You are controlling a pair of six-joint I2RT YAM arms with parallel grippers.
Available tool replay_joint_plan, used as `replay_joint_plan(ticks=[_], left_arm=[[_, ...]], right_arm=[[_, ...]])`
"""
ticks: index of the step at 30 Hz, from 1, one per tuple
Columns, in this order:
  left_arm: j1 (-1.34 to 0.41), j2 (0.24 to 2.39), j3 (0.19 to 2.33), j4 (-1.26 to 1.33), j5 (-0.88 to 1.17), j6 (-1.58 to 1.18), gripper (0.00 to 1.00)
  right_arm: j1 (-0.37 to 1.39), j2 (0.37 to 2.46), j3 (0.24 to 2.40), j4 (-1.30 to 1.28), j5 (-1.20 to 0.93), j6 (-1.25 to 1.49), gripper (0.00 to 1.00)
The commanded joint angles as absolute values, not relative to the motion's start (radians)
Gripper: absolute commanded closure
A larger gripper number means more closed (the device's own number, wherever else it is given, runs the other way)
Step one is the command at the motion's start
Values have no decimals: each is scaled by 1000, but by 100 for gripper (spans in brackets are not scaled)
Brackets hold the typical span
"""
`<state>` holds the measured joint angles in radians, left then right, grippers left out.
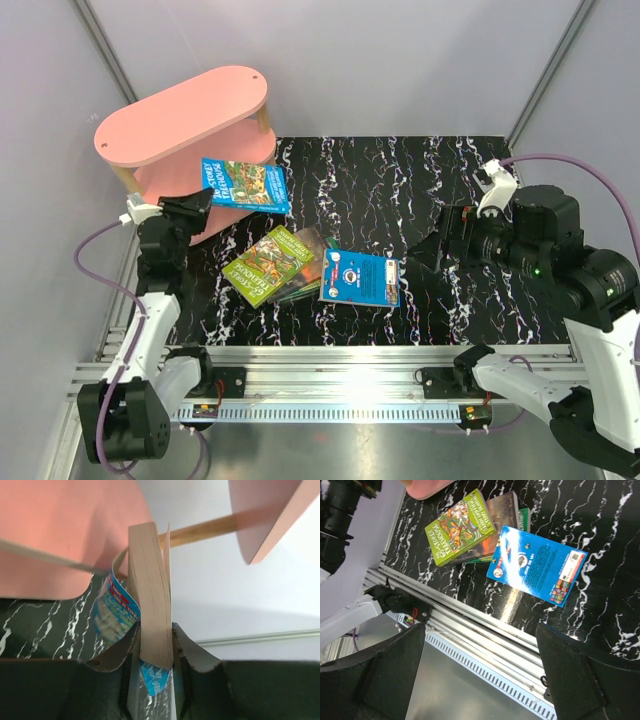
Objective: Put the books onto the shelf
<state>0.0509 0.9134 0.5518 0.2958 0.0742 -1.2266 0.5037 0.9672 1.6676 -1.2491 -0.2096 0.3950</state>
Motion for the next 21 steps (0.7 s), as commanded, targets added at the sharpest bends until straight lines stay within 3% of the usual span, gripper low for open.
replay_joint_plan(ticks=[1, 10, 17, 21], left_arm=[[126, 930, 561, 641, 126, -1318, 100], [244, 997, 615, 807, 262, -1400, 100], [284, 989, 669, 661, 246, -1336, 100], [304, 940, 627, 565, 111, -1316, 100]], right_arm=[[515, 973, 1697, -1250, -143, 353, 0], [517, 988, 1700, -1259, -126, 356, 0], [515, 989, 1692, -1259, -110, 367, 0], [515, 983, 1684, -1249, -112, 380, 0]])
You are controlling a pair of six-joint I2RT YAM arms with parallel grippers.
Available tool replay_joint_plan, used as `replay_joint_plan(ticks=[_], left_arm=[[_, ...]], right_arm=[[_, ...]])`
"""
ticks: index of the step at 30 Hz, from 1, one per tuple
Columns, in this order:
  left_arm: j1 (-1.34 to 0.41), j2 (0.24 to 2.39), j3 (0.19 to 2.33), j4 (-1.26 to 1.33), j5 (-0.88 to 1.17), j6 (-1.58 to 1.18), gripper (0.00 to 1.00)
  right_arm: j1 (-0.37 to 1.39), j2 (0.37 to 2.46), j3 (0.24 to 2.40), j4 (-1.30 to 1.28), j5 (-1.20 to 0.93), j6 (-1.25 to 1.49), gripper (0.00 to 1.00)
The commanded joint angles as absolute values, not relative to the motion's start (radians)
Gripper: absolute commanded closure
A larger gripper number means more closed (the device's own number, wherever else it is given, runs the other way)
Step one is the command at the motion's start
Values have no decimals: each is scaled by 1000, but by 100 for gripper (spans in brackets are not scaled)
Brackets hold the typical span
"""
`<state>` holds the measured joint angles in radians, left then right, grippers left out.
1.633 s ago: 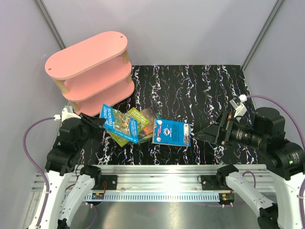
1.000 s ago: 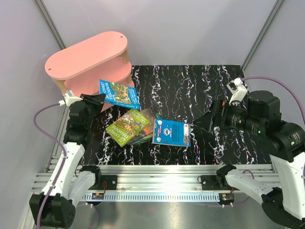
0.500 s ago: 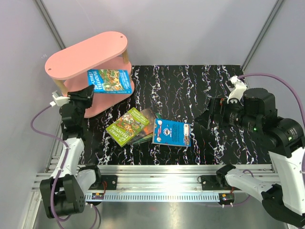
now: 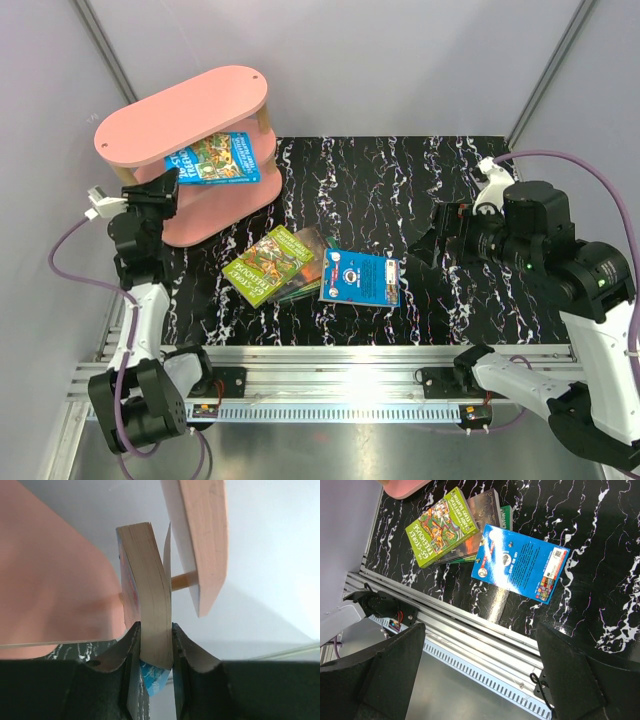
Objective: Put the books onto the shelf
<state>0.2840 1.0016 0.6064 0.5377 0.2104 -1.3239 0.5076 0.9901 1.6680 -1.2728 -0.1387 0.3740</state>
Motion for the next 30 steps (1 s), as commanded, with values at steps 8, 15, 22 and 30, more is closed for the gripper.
replay_joint_plan(ticks=[8, 15, 22, 30], left_arm=[[374, 939, 610, 405, 75, -1263, 100], [403, 999, 655, 258, 74, -1210, 100], [428, 1035, 681, 166, 22, -1203, 100], [440, 968, 638, -32, -199, -1333, 100]], right_arm=[[515, 985, 1672, -1253, -104, 388, 0], [515, 992, 1664, -1249, -100, 393, 0], [515, 986, 1649, -1241, -87, 400, 0], [515, 991, 1631, -1235, -84, 414, 0]])
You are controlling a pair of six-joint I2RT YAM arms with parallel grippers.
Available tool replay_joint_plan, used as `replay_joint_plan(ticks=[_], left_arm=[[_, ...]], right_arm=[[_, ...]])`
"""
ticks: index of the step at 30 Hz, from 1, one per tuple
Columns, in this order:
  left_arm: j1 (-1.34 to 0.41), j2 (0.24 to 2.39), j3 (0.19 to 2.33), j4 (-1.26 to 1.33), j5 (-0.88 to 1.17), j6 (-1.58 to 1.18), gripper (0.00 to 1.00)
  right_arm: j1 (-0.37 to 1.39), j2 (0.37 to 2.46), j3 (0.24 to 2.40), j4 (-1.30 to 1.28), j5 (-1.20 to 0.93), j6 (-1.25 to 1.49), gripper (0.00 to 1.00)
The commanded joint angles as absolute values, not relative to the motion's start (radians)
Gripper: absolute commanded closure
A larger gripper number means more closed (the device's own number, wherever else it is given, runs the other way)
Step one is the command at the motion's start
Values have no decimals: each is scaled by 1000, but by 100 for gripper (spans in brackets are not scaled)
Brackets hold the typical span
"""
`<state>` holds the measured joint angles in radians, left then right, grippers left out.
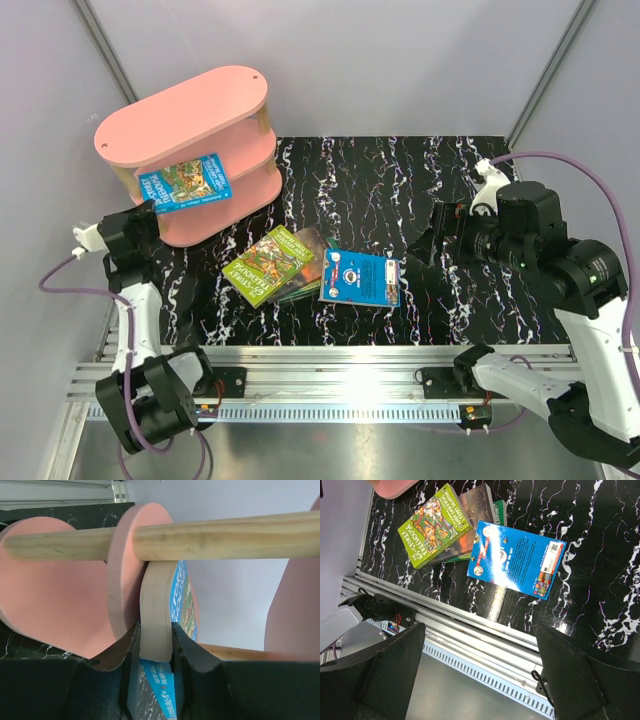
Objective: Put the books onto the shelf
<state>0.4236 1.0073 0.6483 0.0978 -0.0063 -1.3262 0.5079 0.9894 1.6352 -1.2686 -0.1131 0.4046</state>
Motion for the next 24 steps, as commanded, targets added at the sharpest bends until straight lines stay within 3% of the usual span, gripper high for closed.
replay_joint_plan(ticks=[1, 10, 24], left_arm=[[440, 944, 612, -50, -219, -1376, 100], [422, 949, 548, -84, -291, -1532, 100], [197, 1149, 768, -251, -529, -1715, 100]], right_arm=[[515, 988, 1626, -1233, -86, 414, 0], [514, 996, 1602, -1238, -92, 417, 0], [515, 1049, 1605, -1242, -121, 397, 0]])
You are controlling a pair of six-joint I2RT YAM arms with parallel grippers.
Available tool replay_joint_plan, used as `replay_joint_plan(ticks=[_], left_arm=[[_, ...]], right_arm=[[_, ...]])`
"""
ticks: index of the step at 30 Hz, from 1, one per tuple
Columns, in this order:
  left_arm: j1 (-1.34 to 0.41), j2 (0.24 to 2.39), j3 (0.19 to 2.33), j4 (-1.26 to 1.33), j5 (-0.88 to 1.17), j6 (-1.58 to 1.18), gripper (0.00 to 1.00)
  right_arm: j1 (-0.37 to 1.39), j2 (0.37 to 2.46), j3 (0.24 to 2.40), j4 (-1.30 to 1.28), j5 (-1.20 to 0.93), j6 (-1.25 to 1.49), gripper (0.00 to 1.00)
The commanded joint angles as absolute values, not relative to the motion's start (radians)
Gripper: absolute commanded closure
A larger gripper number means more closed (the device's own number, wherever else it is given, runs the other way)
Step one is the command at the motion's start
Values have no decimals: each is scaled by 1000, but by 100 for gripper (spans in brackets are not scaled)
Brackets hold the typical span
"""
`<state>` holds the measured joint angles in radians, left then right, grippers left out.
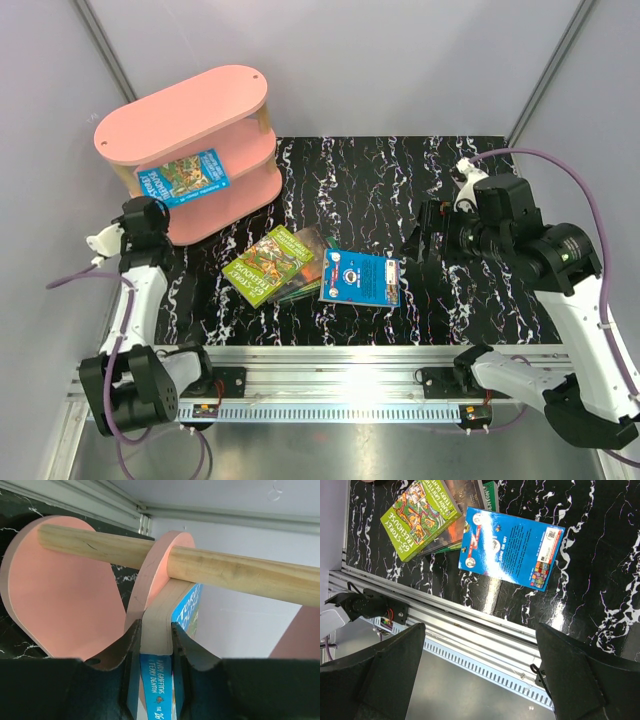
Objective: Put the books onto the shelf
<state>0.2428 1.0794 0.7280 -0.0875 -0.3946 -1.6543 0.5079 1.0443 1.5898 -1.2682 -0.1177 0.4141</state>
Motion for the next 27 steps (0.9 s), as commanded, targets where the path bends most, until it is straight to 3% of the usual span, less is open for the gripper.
replay_joint_plan(ticks=[1, 9, 13, 20, 23, 24, 25, 27], left_arm=[[175, 1158, 785, -267, -543, -1733, 100], [83, 1236, 857, -353, -621, -1816, 99], [43, 1276, 880, -368, -614, -1854, 94], [35, 1302, 873, -341, -549, -1844, 74], [37, 1299, 861, -337, -512, -1839, 59], [37, 1295, 854, -330, -503, -1826, 44], [38, 1289, 848, -325, -494, -1819, 35], [54, 1270, 833, -311, -454, -1798, 28]], right_arm=[[515, 1051, 1612, -1252, -118, 394, 0], [515, 1069, 1628, -1281, -95, 344, 0], [517, 1077, 1634, -1281, -101, 319, 0], [522, 1051, 1631, -1287, -66, 304, 0], [522, 1043, 1626, -1287, -69, 302, 0], [523, 1042, 1625, -1287, -68, 302, 0], [523, 1040, 1626, -1287, -69, 302, 0], [523, 1029, 1618, -1284, -71, 304, 0]])
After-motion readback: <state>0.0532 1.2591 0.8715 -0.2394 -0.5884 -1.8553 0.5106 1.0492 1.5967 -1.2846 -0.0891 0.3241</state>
